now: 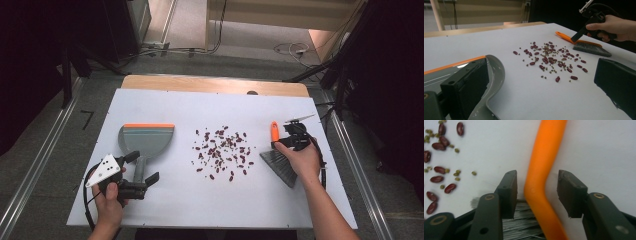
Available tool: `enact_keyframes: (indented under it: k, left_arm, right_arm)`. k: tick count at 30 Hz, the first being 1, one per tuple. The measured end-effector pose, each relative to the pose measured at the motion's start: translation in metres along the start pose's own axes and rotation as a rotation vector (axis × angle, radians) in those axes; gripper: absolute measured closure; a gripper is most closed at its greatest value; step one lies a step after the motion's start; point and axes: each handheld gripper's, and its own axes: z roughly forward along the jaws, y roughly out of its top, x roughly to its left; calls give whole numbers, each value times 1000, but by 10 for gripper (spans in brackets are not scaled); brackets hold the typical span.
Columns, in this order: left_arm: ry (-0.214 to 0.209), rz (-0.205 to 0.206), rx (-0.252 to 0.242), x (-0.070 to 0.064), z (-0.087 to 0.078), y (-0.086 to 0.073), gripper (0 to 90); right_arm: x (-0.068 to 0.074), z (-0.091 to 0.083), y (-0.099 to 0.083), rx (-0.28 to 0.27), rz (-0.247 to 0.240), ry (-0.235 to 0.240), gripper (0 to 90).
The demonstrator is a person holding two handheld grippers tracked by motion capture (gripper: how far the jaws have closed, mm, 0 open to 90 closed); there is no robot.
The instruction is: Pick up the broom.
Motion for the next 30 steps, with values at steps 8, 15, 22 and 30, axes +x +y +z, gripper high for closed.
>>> enact_keyframes:
  k: [8, 15, 22, 30]
  left_arm:
    - [0, 2, 2, 0, 1, 0, 7]
    - [-1, 3, 4, -1, 1, 0, 7]
    - [-8, 12, 8, -3, 2, 1, 7]
    - [-10, 4, 4, -2, 2, 0, 7]
  right_arm:
    - [4, 6, 2, 12, -35, -45, 511]
    - [21, 8, -3, 4, -97, -149, 613]
    - [17, 8, -3, 3, -80, -127, 673]
    - [12, 4, -19, -142, -67, -80, 675]
